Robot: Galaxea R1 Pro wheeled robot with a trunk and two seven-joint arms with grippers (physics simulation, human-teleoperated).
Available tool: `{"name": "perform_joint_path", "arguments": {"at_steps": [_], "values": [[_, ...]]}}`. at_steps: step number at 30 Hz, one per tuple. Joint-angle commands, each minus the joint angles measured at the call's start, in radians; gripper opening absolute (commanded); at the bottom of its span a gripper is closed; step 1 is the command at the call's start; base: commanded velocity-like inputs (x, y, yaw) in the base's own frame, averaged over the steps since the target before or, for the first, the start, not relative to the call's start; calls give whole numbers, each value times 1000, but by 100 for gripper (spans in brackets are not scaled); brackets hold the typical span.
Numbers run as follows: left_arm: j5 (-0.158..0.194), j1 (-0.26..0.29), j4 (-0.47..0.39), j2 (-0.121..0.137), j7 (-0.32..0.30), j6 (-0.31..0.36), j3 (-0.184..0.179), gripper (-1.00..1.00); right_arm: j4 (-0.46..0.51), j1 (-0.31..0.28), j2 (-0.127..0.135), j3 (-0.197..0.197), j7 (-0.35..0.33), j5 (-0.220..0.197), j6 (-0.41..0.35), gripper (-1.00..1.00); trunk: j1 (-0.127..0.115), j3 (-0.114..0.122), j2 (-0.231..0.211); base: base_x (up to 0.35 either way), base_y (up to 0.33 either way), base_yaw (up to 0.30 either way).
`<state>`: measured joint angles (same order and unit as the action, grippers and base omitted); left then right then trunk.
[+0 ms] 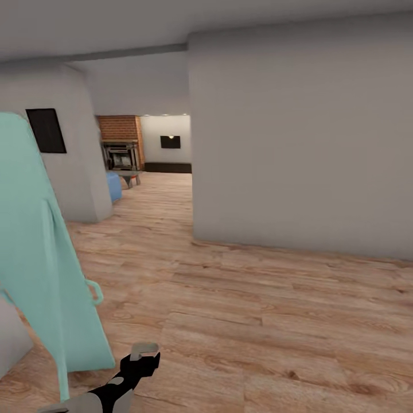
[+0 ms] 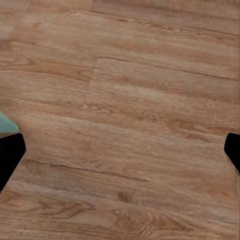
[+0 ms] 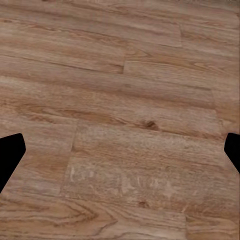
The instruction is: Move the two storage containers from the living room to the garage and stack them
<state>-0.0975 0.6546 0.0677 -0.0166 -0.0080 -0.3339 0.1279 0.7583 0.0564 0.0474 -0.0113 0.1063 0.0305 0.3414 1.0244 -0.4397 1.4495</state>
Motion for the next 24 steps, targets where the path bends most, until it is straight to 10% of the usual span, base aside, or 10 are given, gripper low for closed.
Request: {"name": "perform_joint_path", "arguments": {"at_steps": [1,24], "values": [[-10,2,4,0,0,-7,9,100,1,0,0,1,4,3,1,100,1,-1,0,325,-146,4],[-10,2,4,5,0,-7,9,100,1,0,0,-1,6,3,1,100,1,-1,0,325,-102,33]]}}
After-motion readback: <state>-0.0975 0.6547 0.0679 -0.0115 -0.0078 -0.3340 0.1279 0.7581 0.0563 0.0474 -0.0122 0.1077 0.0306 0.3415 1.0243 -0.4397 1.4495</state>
